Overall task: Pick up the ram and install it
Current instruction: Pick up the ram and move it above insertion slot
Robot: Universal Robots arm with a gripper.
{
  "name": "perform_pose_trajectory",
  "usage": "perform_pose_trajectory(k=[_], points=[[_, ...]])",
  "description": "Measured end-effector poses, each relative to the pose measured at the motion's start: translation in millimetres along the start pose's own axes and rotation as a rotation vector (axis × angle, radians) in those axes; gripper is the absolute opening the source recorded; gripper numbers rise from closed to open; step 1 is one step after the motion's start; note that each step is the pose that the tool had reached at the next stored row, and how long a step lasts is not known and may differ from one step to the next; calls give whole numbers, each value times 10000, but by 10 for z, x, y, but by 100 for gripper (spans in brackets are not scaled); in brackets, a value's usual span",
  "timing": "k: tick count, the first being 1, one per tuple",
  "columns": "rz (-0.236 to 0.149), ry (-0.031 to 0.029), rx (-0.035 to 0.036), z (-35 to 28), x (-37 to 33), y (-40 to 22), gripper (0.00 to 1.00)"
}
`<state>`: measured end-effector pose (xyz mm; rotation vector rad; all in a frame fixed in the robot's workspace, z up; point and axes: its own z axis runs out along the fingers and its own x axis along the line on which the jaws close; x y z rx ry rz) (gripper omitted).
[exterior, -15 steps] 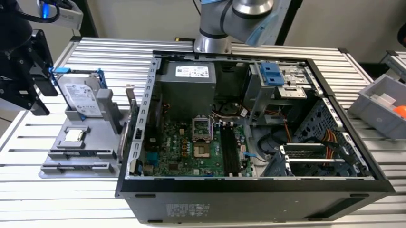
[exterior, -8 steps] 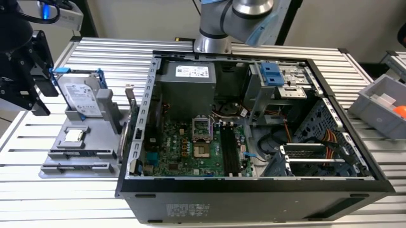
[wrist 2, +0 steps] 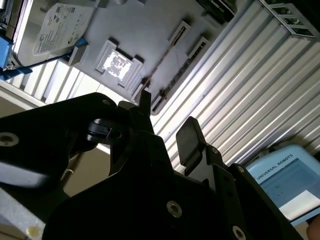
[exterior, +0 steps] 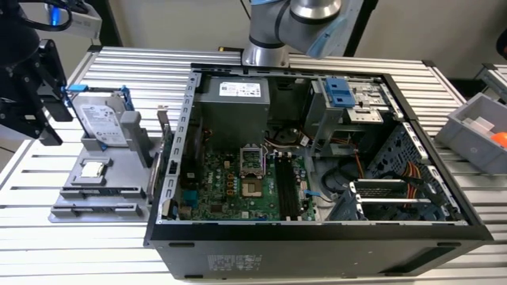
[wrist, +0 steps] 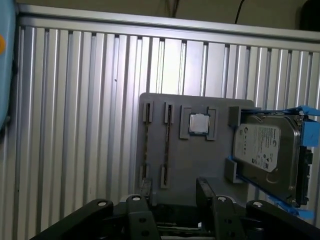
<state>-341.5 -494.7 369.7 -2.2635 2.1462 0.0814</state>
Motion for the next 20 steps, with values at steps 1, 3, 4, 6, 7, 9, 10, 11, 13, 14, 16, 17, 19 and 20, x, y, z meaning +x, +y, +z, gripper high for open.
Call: perform_pose_trajectory(k=[1, 3, 4, 6, 7, 9, 10, 11, 13, 14, 16, 17, 19, 20], points=[[5, -1, 2, 2, 0, 4, 100], [22, -1, 3, 4, 0, 7, 100], [43, 0, 4, 5, -1, 8, 100], [99, -1, 7, 10, 0, 11, 100], [143, -3, 10, 14, 0, 13, 100], [212, -3, 14, 22, -1, 15, 100], [232, -1, 15, 27, 0, 15, 100], [246, 2, 14, 31, 0, 16, 100], [254, 7, 13, 34, 0, 17, 100], [254, 8, 13, 34, 0, 17, 100], [254, 7, 14, 35, 0, 17, 100], [254, 6, 15, 36, 0, 17, 100], [255, 7, 15, 37, 0, 17, 100], [254, 6, 16, 40, 0, 16, 100]])
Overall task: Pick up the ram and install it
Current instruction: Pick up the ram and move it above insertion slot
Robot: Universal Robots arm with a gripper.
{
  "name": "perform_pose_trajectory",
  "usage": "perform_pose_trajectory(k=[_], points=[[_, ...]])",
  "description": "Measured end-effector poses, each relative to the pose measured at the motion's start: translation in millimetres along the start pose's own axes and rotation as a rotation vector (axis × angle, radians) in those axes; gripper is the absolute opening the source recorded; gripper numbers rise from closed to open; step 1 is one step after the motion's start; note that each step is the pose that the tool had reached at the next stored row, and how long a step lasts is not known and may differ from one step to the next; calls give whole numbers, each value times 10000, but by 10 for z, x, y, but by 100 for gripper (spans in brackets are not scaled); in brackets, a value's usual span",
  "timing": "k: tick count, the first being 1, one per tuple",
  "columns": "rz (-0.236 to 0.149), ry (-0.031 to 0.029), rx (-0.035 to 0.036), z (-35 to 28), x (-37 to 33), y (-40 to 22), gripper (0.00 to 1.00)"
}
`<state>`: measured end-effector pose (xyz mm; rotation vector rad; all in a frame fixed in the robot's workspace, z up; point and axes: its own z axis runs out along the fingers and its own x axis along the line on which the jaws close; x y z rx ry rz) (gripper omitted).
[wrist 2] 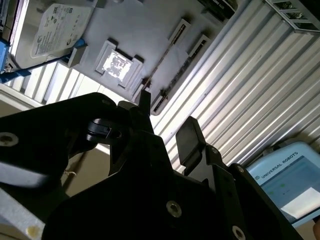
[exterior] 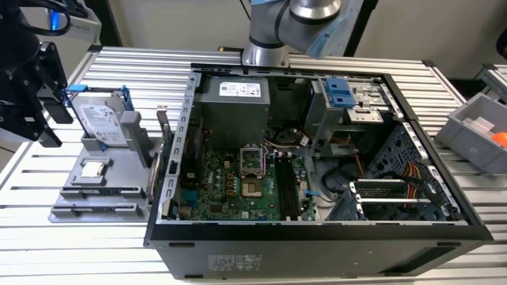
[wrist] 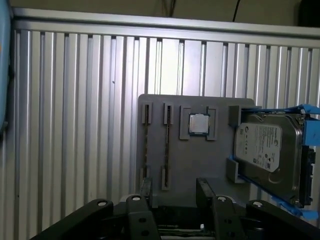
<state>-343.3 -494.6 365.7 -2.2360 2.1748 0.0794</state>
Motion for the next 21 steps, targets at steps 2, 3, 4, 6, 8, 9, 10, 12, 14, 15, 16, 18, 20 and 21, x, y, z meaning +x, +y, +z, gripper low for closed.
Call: perform_pose_trajectory(k=[2, 3, 4, 6, 8, 9, 10, 12, 14, 15, 16, 18, 20, 21], points=[[0, 0, 0, 7, 0, 0, 100], [2, 1, -1, 10, 1, 1, 100], [2, 0, 0, 15, 2, 0, 100], [1, 1, -1, 25, 4, 0, 100], [1, 1, 0, 40, 5, 0, 100], [1, 1, -2, 46, 6, 0, 100], [1, 0, 0, 55, 7, 0, 100], [2, 1, -2, 70, 8, -1, 100], [2, 1, 0, 86, 9, -1, 100], [2, 1, -1, 94, 9, -2, 100], [2, 2, -1, 101, 9, -2, 100], [3, 2, 0, 118, 10, -2, 100], [4, 4, -1, 132, 11, -3, 100], [6, 5, -1, 139, 12, -3, 100]])
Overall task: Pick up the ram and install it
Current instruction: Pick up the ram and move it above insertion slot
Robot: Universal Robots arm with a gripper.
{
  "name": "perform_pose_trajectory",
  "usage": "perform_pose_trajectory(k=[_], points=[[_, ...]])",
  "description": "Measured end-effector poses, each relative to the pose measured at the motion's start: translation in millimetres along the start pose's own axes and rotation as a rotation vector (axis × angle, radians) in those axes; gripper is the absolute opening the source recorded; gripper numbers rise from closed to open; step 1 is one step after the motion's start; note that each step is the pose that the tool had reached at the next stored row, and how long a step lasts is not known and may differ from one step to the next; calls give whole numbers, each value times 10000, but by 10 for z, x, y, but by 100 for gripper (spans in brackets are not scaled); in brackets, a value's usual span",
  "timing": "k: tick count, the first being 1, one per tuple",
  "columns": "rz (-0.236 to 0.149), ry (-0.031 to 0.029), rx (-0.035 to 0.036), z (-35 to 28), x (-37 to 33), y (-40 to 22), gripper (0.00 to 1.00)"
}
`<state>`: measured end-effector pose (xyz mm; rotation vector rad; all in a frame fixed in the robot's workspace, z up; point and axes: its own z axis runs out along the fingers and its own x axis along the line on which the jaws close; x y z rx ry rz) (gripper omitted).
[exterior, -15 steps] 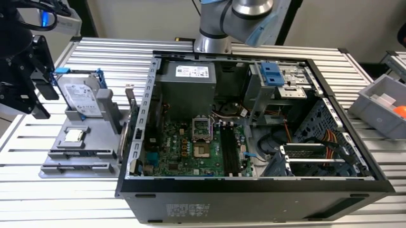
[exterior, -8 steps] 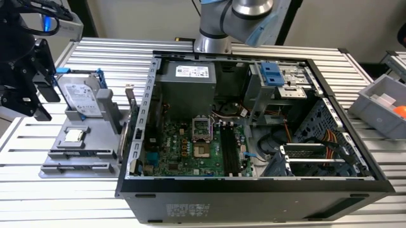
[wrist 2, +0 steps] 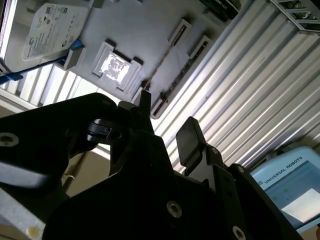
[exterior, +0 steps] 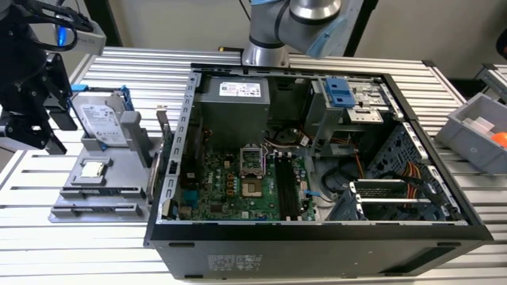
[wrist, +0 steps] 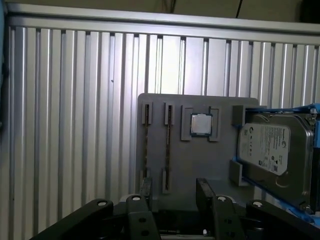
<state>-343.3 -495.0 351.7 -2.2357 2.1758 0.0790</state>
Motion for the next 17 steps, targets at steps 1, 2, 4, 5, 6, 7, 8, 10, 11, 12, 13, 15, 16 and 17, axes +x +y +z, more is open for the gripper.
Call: perform_pose_trajectory(k=[1, 2, 4, 5, 6, 7, 8, 10, 11, 12, 13, 15, 16, 17], points=[[2, 2, -1, 6, 0, 0, 100], [4, 5, -1, 13, 1, -1, 100], [13, 10, 0, 26, 1, 0, 100], [18, 14, 0, 32, 2, -1, 100], [23, 17, -1, 38, 2, -1, 100], [29, 19, 2, 45, 2, -1, 100], [36, 22, 1, 50, 2, -1, 100], [52, 25, 2, 61, 3, -1, 100], [60, 27, 2, 66, 3, -1, 100], [71, 29, 2, 69, 3, -1, 100], [80, 28, 3, 74, 4, -1, 100], [94, 28, 3, 82, 4, -1, 100], [98, 28, 4, 87, 4, -2, 100], [103, 29, 5, 93, 5, -2, 100]])
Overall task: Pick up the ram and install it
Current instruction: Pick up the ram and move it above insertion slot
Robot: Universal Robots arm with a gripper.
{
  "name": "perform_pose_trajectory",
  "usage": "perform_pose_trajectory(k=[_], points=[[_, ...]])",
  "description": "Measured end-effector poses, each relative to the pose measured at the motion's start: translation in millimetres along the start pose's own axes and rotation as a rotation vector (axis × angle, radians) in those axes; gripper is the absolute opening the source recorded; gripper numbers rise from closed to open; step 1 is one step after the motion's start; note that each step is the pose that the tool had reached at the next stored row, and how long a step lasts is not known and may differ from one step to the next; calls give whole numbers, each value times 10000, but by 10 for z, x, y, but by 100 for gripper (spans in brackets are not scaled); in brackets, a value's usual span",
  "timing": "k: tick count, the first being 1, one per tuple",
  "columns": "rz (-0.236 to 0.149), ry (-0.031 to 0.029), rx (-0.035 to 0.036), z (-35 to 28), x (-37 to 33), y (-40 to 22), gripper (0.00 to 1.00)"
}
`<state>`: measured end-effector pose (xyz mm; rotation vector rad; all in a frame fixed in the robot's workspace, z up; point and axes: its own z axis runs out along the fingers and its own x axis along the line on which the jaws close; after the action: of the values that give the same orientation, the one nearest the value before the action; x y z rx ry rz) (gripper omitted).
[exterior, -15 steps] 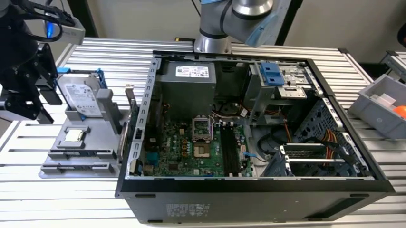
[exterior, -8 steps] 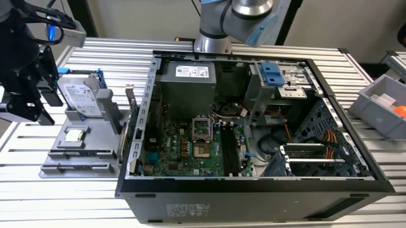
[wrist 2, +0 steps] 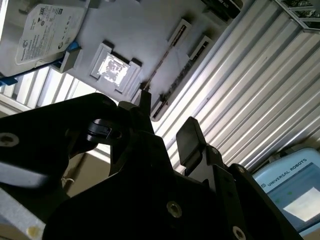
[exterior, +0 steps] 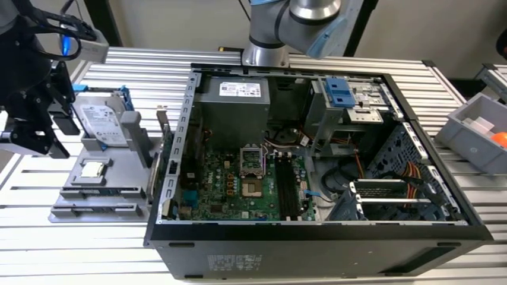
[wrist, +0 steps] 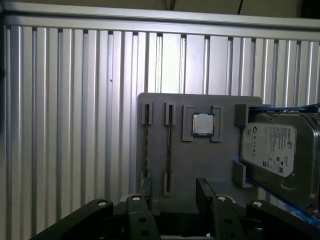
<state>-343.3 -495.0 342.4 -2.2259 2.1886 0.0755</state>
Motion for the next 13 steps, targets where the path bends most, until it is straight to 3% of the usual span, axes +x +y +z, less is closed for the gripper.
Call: perform_pose_trajectory(k=[13], points=[[16, 43, 0, 73, 3, -2, 100]])
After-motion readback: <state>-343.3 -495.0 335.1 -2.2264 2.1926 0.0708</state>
